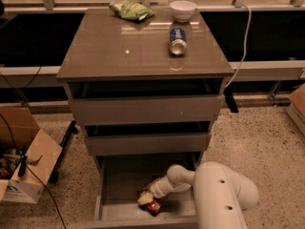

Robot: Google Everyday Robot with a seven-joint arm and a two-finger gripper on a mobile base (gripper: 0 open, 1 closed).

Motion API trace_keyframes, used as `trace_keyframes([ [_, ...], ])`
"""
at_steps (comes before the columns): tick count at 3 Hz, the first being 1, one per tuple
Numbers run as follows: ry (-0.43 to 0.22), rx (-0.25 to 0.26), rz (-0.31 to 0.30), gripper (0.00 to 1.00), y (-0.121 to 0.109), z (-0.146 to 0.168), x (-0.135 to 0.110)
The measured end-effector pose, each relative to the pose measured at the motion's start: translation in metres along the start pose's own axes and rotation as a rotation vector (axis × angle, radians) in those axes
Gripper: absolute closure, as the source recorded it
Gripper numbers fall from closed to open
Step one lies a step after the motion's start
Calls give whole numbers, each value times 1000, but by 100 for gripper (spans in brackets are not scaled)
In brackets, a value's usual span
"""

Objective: Pick coke can from bottom drawer and place on counter

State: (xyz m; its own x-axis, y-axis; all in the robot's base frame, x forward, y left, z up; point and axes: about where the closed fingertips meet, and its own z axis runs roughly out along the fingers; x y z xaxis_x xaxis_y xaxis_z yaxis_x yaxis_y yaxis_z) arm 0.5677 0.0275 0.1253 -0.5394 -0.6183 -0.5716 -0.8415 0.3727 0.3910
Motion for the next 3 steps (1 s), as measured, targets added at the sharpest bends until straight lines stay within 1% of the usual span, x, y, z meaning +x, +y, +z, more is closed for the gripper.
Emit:
trace_keyframes([
  [1, 11, 1, 11, 93, 7, 2, 7],
  [2, -59, -21, 17, 100, 16, -20, -4],
  [3, -159, -64, -23, 100, 37, -56, -19],
])
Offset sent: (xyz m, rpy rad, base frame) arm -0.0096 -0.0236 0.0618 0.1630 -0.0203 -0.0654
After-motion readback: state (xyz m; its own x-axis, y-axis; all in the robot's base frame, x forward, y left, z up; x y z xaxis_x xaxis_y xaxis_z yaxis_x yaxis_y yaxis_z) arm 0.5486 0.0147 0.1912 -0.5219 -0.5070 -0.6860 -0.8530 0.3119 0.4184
